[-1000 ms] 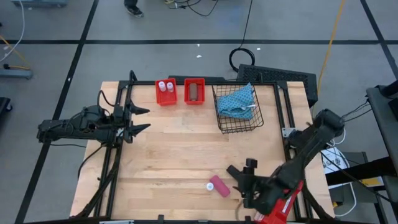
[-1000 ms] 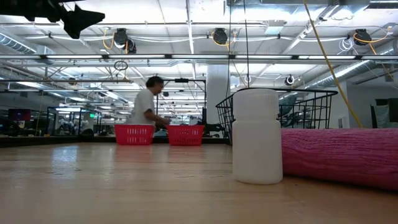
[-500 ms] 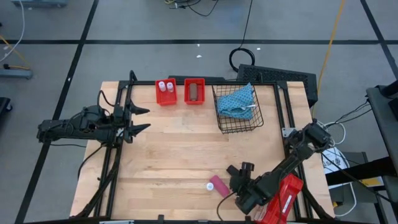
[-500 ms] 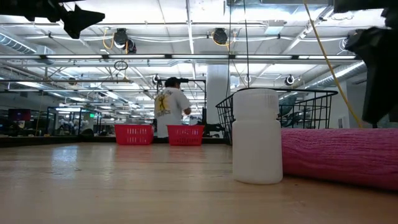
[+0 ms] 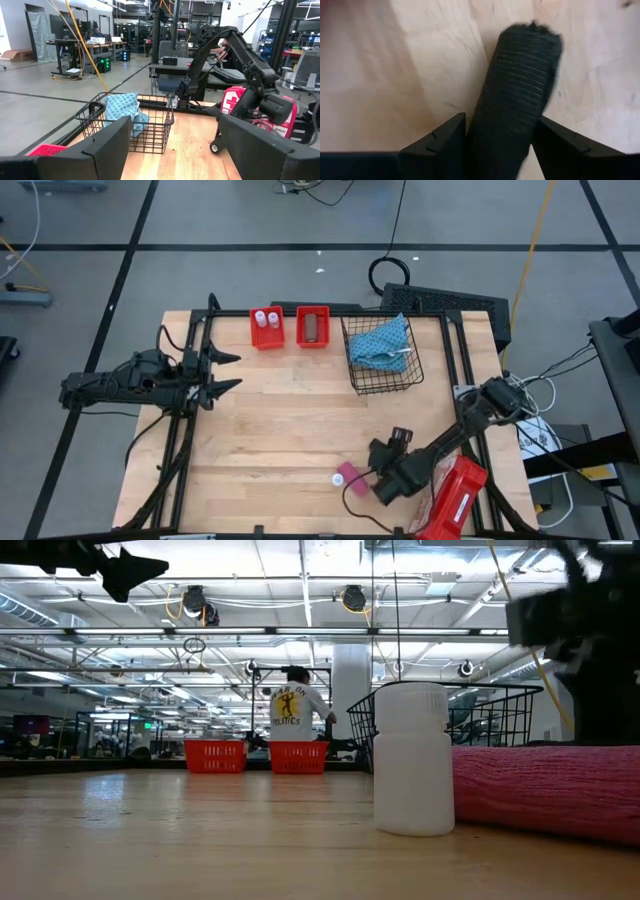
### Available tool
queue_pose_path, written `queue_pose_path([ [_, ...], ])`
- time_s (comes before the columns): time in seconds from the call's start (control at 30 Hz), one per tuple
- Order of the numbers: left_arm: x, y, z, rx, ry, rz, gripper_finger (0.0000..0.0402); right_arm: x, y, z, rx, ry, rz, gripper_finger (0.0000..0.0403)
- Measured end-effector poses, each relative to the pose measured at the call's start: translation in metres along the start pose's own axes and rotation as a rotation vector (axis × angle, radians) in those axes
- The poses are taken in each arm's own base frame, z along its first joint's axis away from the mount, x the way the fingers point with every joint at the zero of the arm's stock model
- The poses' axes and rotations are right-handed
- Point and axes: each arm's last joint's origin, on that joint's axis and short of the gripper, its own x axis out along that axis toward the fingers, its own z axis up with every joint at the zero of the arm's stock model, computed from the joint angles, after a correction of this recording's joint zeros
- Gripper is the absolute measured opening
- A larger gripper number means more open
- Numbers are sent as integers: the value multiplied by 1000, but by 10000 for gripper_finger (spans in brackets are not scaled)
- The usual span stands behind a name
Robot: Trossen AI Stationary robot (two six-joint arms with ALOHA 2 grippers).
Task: Pick & Place Medicine items
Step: Put the black bandage into the right orange basket
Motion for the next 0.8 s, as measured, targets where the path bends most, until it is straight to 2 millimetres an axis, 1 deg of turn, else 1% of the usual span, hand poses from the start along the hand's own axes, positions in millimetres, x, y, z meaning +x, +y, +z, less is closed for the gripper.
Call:
queue_pose_path([
  [0.1, 0, 0, 0, 0, 0, 0, 305, 9, -5, 1, 4, 78, 51, 185],
  [0.2, 0, 0, 0, 0, 0, 0, 306, 11, -8, 2, 16, 106, 62, 157],
  [0.37, 0, 0, 0, 0, 0, 1, 306, 0, -16, 4, 23, 106, 110, 103],
  [0.47, 0, 0, 0, 0, 0, 1, 305, -22, -26, 7, 72, 45, 166, 78],
  [0.57, 0, 0, 0, 0, 0, 1, 306, -47, -40, 8, 111, -71, 192, 70],
  [0.7, 0, 0, 0, 0, 0, 1, 305, -82, -59, 6, 146, -321, 185, 74],
  [0.8, 0, 0, 0, 0, -1, 1, 306, -103, -68, 5, 130, -518, 163, 77],
])
